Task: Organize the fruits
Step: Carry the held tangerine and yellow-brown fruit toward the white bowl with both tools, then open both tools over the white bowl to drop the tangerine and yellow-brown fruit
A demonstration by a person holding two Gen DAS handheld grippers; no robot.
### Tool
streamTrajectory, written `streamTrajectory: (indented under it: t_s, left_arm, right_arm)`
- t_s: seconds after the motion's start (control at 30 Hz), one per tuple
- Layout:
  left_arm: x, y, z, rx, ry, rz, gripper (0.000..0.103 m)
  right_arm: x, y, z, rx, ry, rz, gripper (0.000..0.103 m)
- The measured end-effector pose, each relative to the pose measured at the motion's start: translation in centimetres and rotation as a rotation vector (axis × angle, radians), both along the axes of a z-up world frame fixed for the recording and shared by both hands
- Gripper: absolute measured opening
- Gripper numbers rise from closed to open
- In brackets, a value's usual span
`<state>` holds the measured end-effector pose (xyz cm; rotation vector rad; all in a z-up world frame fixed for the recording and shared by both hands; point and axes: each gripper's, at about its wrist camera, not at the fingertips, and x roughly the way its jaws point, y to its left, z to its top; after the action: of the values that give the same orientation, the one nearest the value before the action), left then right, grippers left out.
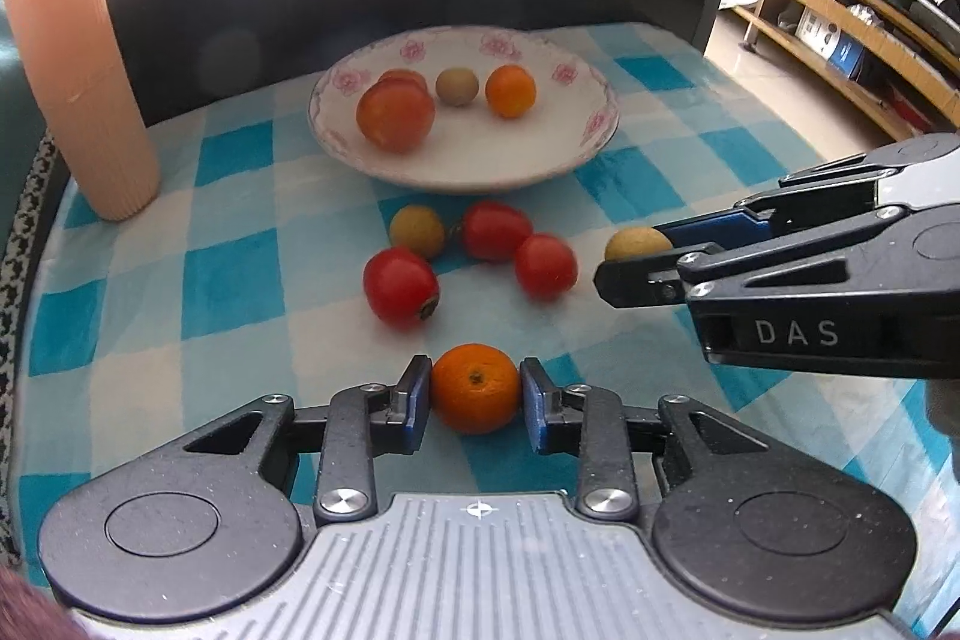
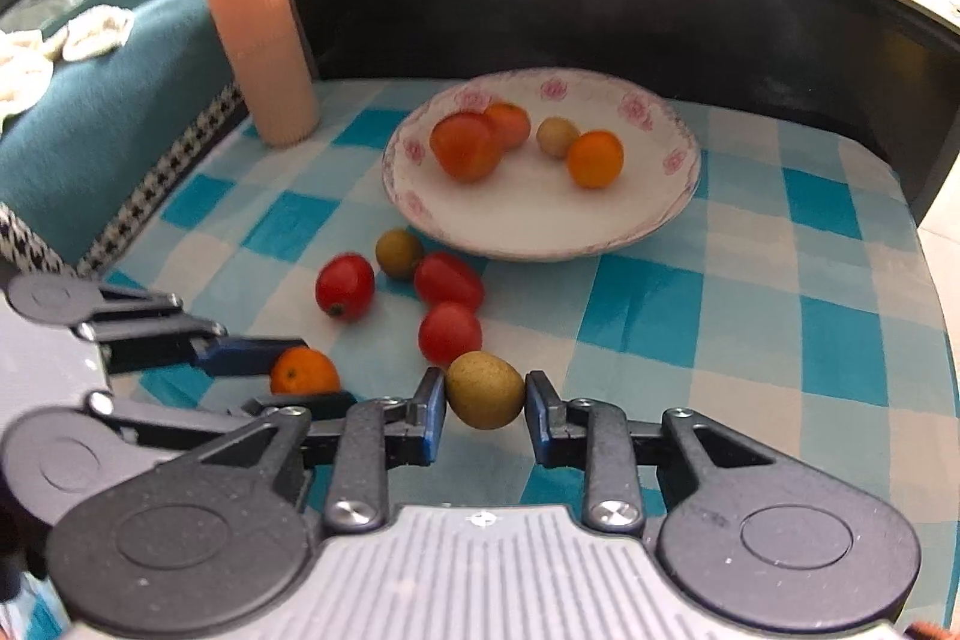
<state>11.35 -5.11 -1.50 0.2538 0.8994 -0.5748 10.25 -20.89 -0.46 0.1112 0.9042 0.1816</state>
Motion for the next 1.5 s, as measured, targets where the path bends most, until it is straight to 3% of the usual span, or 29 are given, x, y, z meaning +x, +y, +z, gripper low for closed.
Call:
streamTrajectory:
  t_s: [0.43, 1.5]
  left_arm:
    - [4.5, -2.8, 3.0, -0.080, -0.074, 0.082, 0.039]
    - [8.6, -3.4, 1.1, -0.078, -0.040, 0.176, 0.038]
  right_arm:
    - [2.9, -2.6, 2.0, 0.007, -0.060, -0.096, 0.047]
    - [7.7, -3.5, -0.3, 0.018, -0.064, -0.124, 0.048]
